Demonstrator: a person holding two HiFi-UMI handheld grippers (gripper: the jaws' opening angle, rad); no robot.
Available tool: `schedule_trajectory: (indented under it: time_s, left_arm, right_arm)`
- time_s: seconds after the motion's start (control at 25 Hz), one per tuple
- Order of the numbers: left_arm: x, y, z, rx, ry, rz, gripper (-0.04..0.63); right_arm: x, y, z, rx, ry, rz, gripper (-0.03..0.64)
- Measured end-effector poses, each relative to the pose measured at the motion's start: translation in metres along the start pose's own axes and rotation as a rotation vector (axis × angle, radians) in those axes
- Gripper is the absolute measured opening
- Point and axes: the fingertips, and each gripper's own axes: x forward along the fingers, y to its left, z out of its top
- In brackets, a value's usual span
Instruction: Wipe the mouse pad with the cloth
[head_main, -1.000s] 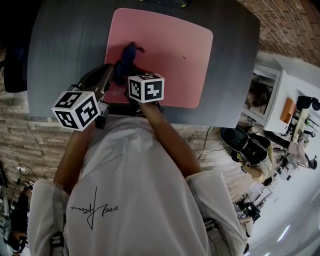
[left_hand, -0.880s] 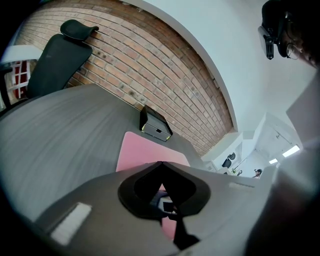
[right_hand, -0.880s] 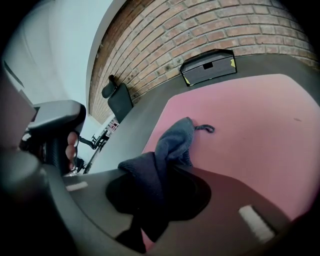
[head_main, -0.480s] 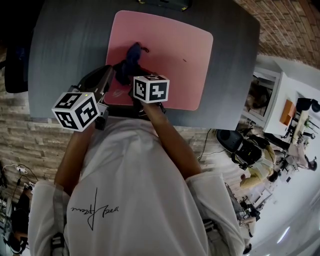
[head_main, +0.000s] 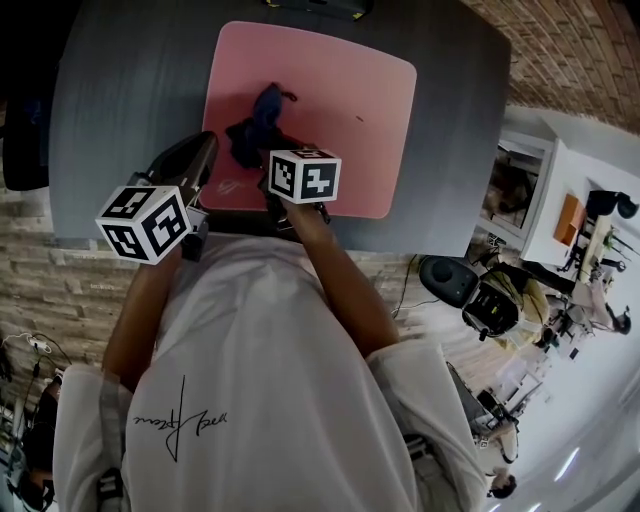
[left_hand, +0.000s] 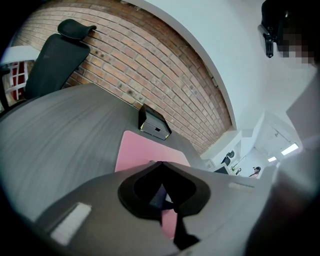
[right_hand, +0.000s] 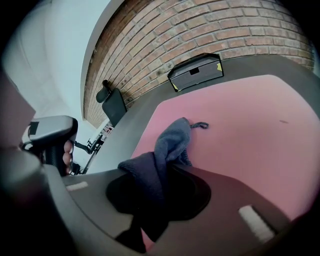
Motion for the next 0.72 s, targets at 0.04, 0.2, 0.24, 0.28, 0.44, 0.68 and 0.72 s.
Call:
schedule_trajectory:
  time_s: [0.04, 0.2, 0.24, 0.28, 0.44, 0.68, 0.72]
  left_arm:
    - [0.0, 0.0, 0.0, -0.001, 0.0, -0.002, 0.014]
    - [0.001, 0.001, 0.0, 0.003, 0.004, -0.004, 0.014]
    - [0.0, 0.001, -0.001, 0.005, 0.006, -0.004, 0.014]
    - [0.0, 0.001, -0.001, 0.007, 0.007, -0.004, 0.014]
    - [-0.001, 0.002, -0.003, 0.013, 0.014, -0.003, 0.014]
    - [0.001, -0.002, -0.005, 0.022, 0.021, -0.006, 0.014]
    - [0.002, -0.002, -0.006, 0.021, 0.023, -0.007, 0.014]
  right_arm:
    - [0.0, -0.002, 0.0, -0.005, 0.001, -0.004, 0.087]
    - [-0.003, -0.007, 0.0, -0.026, 0.002, -0.02, 0.087]
    - [-0.004, -0.008, 0.0, -0.023, 0.0, -0.02, 0.087]
    - [-0.005, -0.009, 0.0, -0.017, -0.002, -0.02, 0.087]
    - [-0.008, -0.015, 0.001, -0.002, -0.004, -0.03, 0.087]
    - [-0.017, -0.028, 0.001, 0.012, -0.007, -0.05, 0.087]
    - [-0.019, -0.031, 0.0, 0.019, -0.007, -0.055, 0.087]
